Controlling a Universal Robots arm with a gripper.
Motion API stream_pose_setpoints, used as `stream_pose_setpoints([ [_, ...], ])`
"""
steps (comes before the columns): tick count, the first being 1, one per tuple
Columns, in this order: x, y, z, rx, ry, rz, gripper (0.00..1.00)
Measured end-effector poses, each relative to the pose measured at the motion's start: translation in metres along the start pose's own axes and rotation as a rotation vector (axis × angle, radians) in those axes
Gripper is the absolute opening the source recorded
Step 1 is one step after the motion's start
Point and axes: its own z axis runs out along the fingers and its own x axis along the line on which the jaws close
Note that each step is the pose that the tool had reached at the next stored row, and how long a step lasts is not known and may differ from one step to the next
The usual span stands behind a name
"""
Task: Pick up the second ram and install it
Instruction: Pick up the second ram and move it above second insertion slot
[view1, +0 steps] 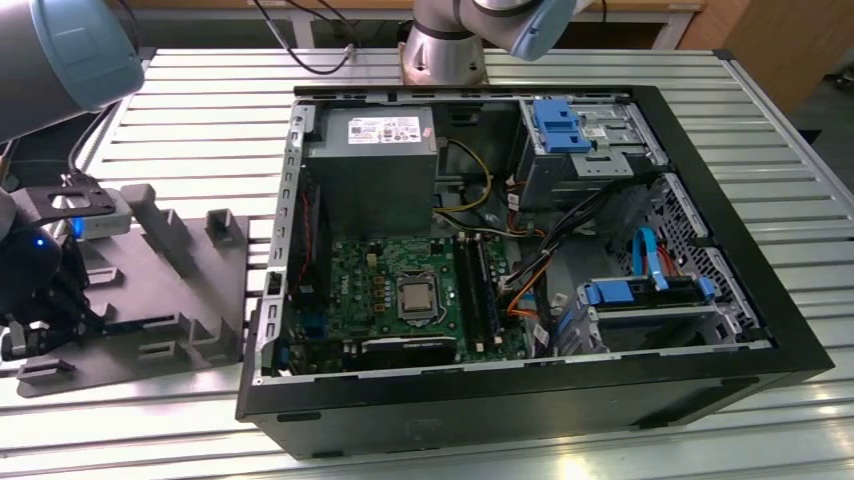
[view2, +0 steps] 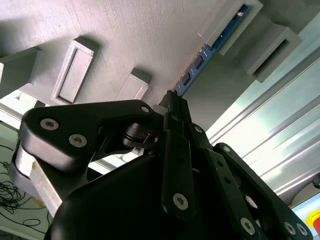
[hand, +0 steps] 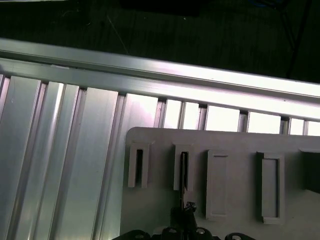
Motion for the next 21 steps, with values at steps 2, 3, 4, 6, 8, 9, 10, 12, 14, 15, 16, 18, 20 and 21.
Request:
stream_pose_setpoints([
  [2, 0.0000, 0.0000, 0.0000, 0.0000, 0.0000, 0.000, 0.13],
  [3, 0.0000, 0.0000, 0.0000, 0.0000, 0.0000, 0.000, 0.13],
  [4, 0.0000, 0.0000, 0.0000, 0.0000, -0.0001, 0.000, 0.13],
  [6, 0.0000, 0.0000, 0.0000, 0.0000, -0.0001, 0.000, 0.13],
  [8, 0.0000, 0.0000, 0.0001, 0.0003, -0.0004, 0.007, 0.13],
  [9, 0.0000, 0.0000, 0.0001, 0.0006, -0.0010, 0.022, 0.13],
  [10, 0.0000, 0.0000, 0.0002, 0.0009, -0.0016, 0.038, 0.13],
  [12, 0.0000, 0.0000, 0.0004, 0.0018, -0.0032, 0.074, 0.13],
  [14, 0.0001, 0.0000, 0.0006, 0.0025, -0.0047, 0.110, 0.13],
  [15, 0.0000, 0.0000, 0.0008, 0.0030, -0.0055, 0.128, 0.13],
  [16, 0.0000, 0.0000, 0.0010, 0.0034, -0.0063, 0.146, 0.13],
  [18, 0.0000, 0.0000, 0.0012, 0.0044, -0.0079, 0.183, 0.13],
  [20, 0.0001, -0.0001, 0.0014, 0.0054, -0.0096, 0.219, 0.13],
  [21, 0.0000, -0.0001, 0.0015, 0.0057, -0.0100, 0.229, 0.13],
])
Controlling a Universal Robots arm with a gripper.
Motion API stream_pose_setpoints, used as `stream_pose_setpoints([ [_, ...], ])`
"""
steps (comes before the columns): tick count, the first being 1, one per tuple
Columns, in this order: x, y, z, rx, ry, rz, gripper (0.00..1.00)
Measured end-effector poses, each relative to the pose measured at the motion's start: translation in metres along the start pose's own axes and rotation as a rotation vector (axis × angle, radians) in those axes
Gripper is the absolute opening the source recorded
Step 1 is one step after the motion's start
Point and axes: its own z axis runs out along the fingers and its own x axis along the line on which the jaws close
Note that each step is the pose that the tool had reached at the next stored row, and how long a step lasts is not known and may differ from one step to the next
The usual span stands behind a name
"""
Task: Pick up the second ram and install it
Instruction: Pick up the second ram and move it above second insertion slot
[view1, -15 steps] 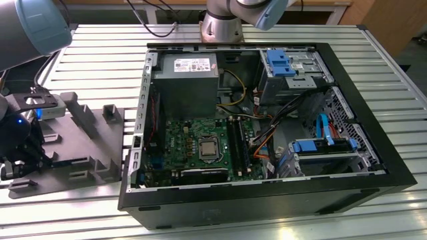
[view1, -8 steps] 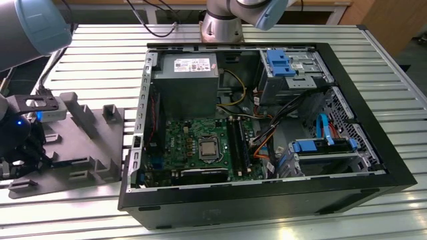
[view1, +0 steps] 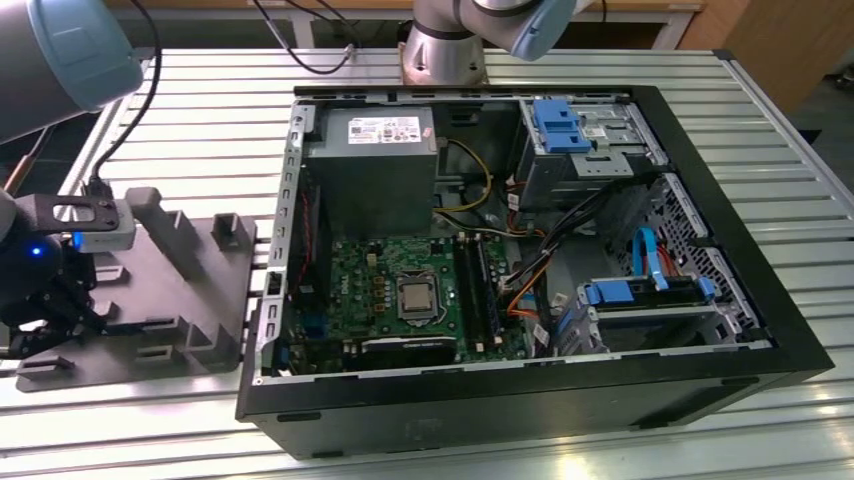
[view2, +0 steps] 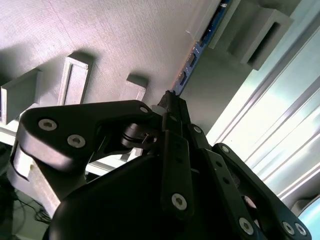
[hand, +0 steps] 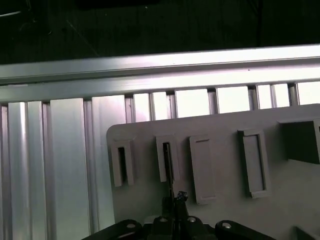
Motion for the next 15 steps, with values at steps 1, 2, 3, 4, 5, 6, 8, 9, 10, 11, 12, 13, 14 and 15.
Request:
stream_pose_setpoints([
  [1, 0.0000, 0.0000, 0.0000, 0.0000, -0.0001, 0.001, 0.13],
  [2, 0.0000, 0.0000, 0.0000, -0.0002, -0.0001, 0.001, 0.13],
  [3, 0.0000, 0.0000, 0.0000, -0.0003, -0.0001, 0.001, 0.13],
  [4, 0.0000, 0.0000, 0.0000, -0.0005, 0.0000, 0.001, 0.13],
  [5, 0.0000, 0.0000, 0.0000, -0.0006, 0.0000, 0.001, 0.13],
  [6, 0.0000, 0.0000, 0.0000, -0.0006, -0.0001, 0.003, 0.13],
  [8, 0.0000, 0.0000, 0.0000, 0.0000, -0.0012, 0.028, 0.13],
  [9, 0.0000, 0.0000, 0.0000, 0.0001, -0.0013, 0.031, 0.13],
  [10, 0.0000, 0.0000, 0.0000, 0.0001, -0.0014, 0.031, 0.13],
  [11, 0.0000, 0.0000, 0.0001, 0.0002, -0.0014, 0.031, 0.13],
  [12, 0.0000, 0.0000, 0.0001, 0.0002, -0.0014, 0.031, 0.13],
  [13, 0.0000, 0.0000, 0.0001, 0.0001, -0.0014, 0.030, 0.13],
  [14, 0.0000, 0.0000, 0.0000, -0.0001, -0.0011, 0.019, 0.13],
  [15, 0.0000, 0.0000, 0.0001, -0.0004, -0.0007, 0.009, 0.13],
])
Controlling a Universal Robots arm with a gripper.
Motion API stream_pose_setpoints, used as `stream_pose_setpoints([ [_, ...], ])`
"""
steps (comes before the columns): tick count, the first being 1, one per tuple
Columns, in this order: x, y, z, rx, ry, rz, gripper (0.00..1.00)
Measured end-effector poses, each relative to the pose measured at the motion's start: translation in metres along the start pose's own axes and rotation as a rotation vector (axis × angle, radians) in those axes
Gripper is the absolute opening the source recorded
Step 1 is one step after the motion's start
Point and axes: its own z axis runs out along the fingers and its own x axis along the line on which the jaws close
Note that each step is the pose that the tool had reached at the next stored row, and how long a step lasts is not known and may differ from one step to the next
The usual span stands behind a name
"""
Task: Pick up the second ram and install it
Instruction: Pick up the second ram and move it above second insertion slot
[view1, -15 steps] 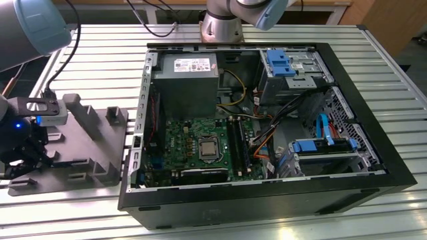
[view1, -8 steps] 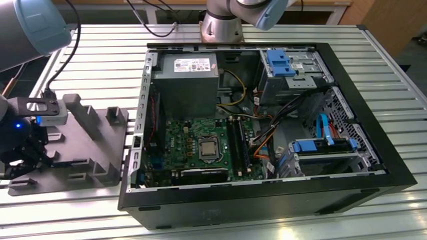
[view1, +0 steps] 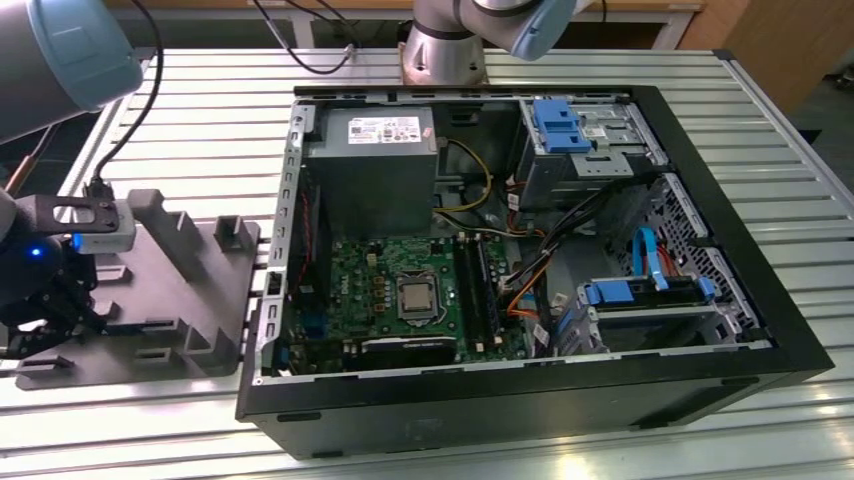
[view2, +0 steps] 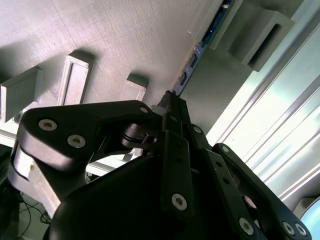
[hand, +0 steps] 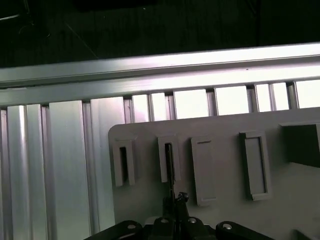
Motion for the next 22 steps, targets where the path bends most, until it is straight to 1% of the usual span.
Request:
stream_pose_setpoints([
  [2, 0.0000, 0.0000, 0.0000, -0.0003, 0.0006, -0.014, 0.13],
  [5, -0.0001, 0.0000, -0.0005, -0.0002, -0.0001, -0.019, 0.13],
  [7, -0.0002, 0.0000, -0.0019, 0.0004, -0.0013, -0.021, 0.13],
  [9, -0.0002, 0.0002, -0.0040, -0.0005, -0.0004, -0.023, 0.13],
  [12, -0.0002, 0.0001, -0.0047, -0.0002, -0.0004, -0.028, 0.13],
  [16, -0.0001, 0.0002, -0.0050, -0.0014, 0.0010, -0.056, 0.13],
  [22, -0.0002, 0.0002, -0.0055, -0.0015, 0.0012, -0.057, 0.13],
])
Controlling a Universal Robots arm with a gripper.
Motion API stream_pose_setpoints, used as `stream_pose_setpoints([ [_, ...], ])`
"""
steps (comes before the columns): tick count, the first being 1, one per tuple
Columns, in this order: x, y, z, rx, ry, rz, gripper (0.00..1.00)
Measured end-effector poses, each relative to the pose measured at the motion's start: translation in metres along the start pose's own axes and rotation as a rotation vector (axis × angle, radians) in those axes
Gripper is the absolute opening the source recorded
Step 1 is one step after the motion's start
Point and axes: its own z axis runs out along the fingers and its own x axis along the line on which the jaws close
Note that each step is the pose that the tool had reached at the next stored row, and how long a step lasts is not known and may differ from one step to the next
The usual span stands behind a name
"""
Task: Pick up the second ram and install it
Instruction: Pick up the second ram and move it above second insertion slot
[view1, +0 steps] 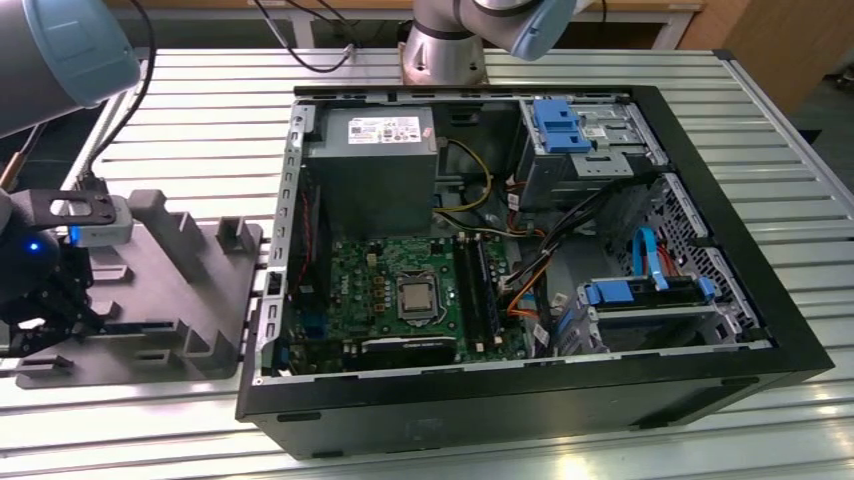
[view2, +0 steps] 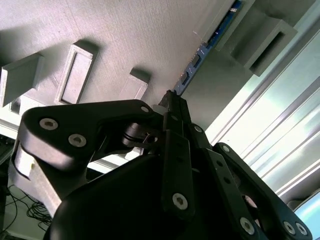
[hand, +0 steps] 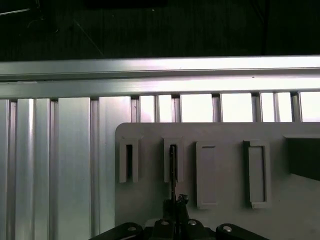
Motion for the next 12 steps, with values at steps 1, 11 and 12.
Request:
stream_pose_setpoints([
  [1, 0.0000, 0.0000, -0.0003, 0.0002, -0.0001, 0.000, 0.13],
  [11, 0.0000, 0.0001, -0.0007, 0.0002, -0.0002, 0.000, 0.12],
  [12, 0.0000, 0.0001, -0.0011, 0.0001, -0.0002, 0.000, 0.12],
])
